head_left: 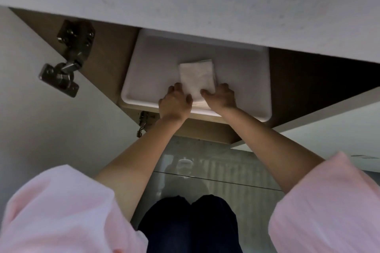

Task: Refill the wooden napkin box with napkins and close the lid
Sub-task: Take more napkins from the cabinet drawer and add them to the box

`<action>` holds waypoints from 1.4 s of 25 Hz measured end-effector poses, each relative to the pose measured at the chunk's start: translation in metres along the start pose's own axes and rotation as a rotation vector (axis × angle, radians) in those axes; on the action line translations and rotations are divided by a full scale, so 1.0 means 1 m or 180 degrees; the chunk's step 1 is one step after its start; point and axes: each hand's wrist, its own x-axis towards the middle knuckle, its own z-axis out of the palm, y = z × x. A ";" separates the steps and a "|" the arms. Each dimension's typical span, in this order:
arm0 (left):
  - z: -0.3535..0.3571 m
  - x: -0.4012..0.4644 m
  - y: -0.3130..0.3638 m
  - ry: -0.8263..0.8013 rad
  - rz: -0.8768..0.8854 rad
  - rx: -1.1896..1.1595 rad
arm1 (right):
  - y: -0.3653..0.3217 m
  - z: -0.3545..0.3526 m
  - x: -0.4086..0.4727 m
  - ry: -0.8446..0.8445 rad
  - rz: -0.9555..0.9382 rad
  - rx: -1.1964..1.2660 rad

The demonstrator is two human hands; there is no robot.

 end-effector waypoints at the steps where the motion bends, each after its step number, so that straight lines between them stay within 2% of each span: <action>1: 0.001 -0.001 0.001 -0.0014 0.0003 0.0024 | 0.000 0.000 0.000 -0.0053 0.0062 0.0094; 8: -0.015 -0.010 0.002 -0.0015 0.0031 -0.0404 | 0.002 -0.007 -0.012 -0.0433 0.0283 0.1396; 11: -0.029 -0.032 0.007 -0.0046 -0.0081 -0.1046 | 0.002 -0.016 -0.039 -0.0520 0.0489 0.2084; 14: -0.045 -0.065 0.010 -0.0180 -0.0528 -0.1724 | 0.000 -0.029 -0.077 -0.0817 0.0600 0.2490; 16: -0.056 -0.086 0.006 -0.0624 -0.0952 -0.2383 | -0.001 -0.041 -0.103 -0.1004 0.0681 0.2612; 19: -0.074 -0.114 0.000 -0.1567 -0.1597 -0.3847 | -0.002 -0.056 -0.138 -0.1250 0.0849 0.2833; 21: -0.088 -0.129 0.001 -0.1818 -0.1847 -0.4262 | -0.004 -0.067 -0.163 -0.1562 0.1022 0.2753; 24: -0.106 -0.153 0.007 -0.1822 -0.2022 -0.4404 | 0.000 -0.079 -0.193 -0.1820 0.1038 0.2551; 28: -0.129 -0.189 0.017 -0.1740 -0.1719 -0.4516 | 0.000 -0.099 -0.228 -0.1662 0.0858 0.2229; 35: -0.163 -0.223 0.040 -0.1583 -0.1499 -0.4126 | -0.017 -0.114 -0.271 -0.1396 0.0642 0.1852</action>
